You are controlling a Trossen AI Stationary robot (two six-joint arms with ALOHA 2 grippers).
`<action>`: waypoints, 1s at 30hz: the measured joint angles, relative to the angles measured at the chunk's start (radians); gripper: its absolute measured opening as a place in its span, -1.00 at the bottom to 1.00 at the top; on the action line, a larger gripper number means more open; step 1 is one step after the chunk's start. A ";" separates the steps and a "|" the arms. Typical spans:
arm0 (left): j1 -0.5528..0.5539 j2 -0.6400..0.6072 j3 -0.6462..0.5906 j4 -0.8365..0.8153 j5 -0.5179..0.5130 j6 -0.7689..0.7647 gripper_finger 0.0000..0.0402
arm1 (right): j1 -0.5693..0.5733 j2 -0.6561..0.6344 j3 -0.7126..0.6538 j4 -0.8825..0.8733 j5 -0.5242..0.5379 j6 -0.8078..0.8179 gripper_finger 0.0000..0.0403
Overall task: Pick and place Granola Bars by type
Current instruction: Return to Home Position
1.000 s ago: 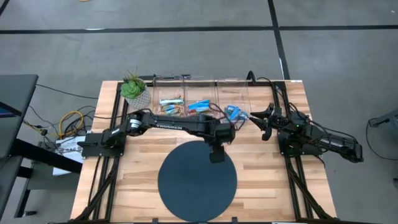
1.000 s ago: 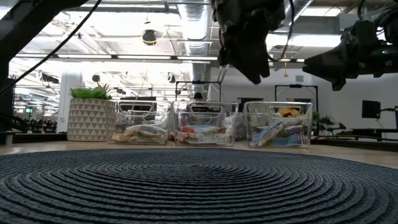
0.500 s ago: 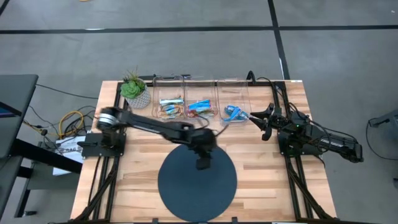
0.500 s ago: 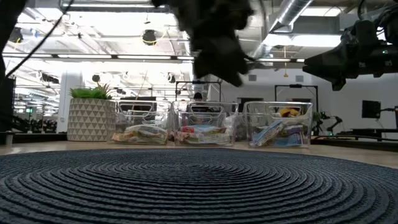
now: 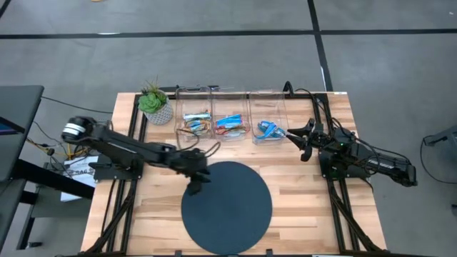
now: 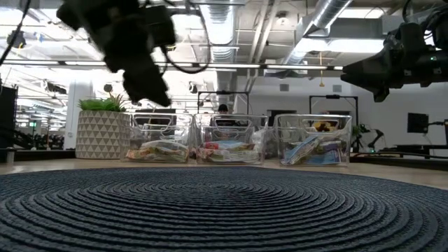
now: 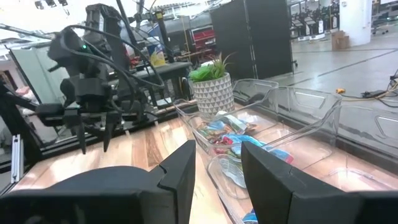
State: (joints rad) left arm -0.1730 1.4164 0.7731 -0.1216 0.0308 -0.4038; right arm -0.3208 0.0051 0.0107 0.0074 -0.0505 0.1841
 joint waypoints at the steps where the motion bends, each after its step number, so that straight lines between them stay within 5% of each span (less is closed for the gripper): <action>1: -0.004 -0.031 -0.040 0.028 -0.002 0.000 -0.20 | 0.000 0.000 0.000 0.000 0.000 0.000 -0.39; 18: -0.020 -0.645 -0.520 0.095 -0.011 -0.062 -0.20 | 0.000 0.000 0.000 0.000 0.000 0.000 -0.39; 30: -0.019 -0.981 -0.651 0.137 -0.104 0.262 -0.20 | 0.000 0.000 0.000 0.000 0.000 0.000 -0.39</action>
State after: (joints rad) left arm -0.1925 0.4351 0.1221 0.0158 -0.0730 -0.1418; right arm -0.3210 0.0051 0.0109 0.0077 -0.0509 0.1841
